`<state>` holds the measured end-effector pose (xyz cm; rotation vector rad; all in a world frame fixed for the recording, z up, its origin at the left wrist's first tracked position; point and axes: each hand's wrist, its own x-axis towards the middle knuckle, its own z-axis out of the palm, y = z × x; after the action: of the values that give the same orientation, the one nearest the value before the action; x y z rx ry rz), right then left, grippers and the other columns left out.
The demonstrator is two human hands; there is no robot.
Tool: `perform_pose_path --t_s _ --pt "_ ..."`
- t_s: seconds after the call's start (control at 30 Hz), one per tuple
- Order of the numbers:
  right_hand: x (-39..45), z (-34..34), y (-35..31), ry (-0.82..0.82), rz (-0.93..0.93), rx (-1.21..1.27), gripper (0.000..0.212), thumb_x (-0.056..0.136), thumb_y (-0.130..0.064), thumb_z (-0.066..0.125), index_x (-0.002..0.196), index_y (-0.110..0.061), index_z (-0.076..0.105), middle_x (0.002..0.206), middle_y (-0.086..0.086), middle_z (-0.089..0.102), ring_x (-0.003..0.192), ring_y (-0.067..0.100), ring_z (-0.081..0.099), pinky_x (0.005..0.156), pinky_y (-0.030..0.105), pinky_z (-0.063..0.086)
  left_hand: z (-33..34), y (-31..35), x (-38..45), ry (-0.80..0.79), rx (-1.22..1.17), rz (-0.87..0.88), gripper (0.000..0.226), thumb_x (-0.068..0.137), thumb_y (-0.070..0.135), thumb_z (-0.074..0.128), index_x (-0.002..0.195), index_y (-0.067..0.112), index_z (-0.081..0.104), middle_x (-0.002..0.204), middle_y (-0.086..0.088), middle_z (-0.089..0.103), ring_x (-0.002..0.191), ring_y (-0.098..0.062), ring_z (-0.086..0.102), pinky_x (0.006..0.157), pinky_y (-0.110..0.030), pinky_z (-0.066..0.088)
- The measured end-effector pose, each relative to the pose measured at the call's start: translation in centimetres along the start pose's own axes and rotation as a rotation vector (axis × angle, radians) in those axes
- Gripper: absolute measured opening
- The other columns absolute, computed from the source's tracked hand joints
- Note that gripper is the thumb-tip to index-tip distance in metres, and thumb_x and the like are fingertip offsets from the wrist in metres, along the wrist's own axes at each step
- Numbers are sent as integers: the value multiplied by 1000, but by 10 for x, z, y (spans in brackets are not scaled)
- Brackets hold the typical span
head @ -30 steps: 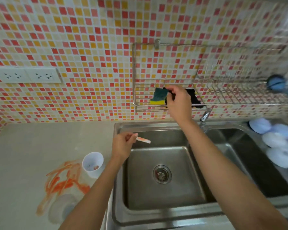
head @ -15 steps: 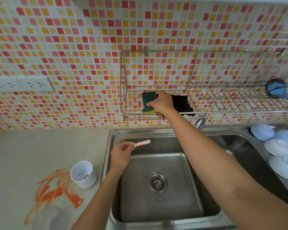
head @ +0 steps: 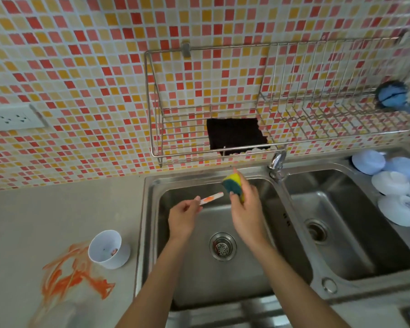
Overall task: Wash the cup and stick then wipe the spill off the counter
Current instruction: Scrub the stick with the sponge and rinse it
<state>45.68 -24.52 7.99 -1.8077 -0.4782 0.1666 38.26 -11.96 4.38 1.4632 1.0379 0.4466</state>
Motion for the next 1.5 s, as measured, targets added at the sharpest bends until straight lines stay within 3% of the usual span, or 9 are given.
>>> perform_pose_path --t_s 0.23,0.4,0.57,0.67,0.87,0.97,1.1,1.27,1.5 --pt "7 33 54 45 -147 -444 49 100 -29 39 148 -23 37 136 12 34 112 26 48 89 32 46 11 2 7 -32 83 40 29 88 38 65 70 17 74 66 5 70 67 -9 60 71 -28 46" --pt "3 38 74 -94 -289 -658 48 99 -30 31 146 -25 43 143 3 47 113 27 51 90 34 45 14 7 12 -8 61 67 31 88 33 66 61 19 71 64 4 71 63 -6 59 65 -22 44" --pt "10 28 75 -29 -211 -670 44 97 -23 45 140 -30 51 135 -2 52 113 24 52 86 23 34 22 4 8 2 23 60 25 88 31 66 69 18 75 64 5 71 63 -5 60 65 -21 45" --pt "0 31 71 -89 -299 -676 45 95 -28 38 137 -28 54 131 -1 53 106 24 53 86 27 43 27 1 6 -20 39 88 29 88 24 66 59 21 70 60 7 68 63 -4 60 69 -26 46" --pt "1 30 68 25 -218 -653 46 87 -9 60 131 -24 60 120 4 56 100 24 51 84 30 48 25 2 1 12 73 91 27 90 31 65 72 14 75 61 8 67 56 7 57 62 -16 43" --pt "-11 34 62 -27 -350 -624 45 89 -12 61 133 -22 58 122 4 54 102 23 51 84 26 46 23 1 0 -5 70 95 23 89 24 65 71 15 75 67 5 71 65 -4 62 69 -26 48" --pt "8 26 72 80 -179 -635 44 89 -10 61 130 -26 61 119 3 57 104 25 54 85 13 26 24 1 -4 5 47 103 27 90 32 65 73 14 76 69 5 72 65 -4 61 68 -21 46" --pt "-14 32 62 -12 -340 -635 46 91 -16 57 136 -25 55 126 1 53 103 22 52 84 27 46 21 1 -3 -40 105 155 25 90 22 64 66 24 71 69 7 71 70 -8 65 73 -30 50" --pt "-11 22 63 10 -295 -654 44 91 -18 56 134 -28 57 127 -2 55 105 22 53 89 21 36 16 1 -4 -41 87 184 24 91 30 64 75 15 75 70 5 73 68 -2 64 73 -27 49"
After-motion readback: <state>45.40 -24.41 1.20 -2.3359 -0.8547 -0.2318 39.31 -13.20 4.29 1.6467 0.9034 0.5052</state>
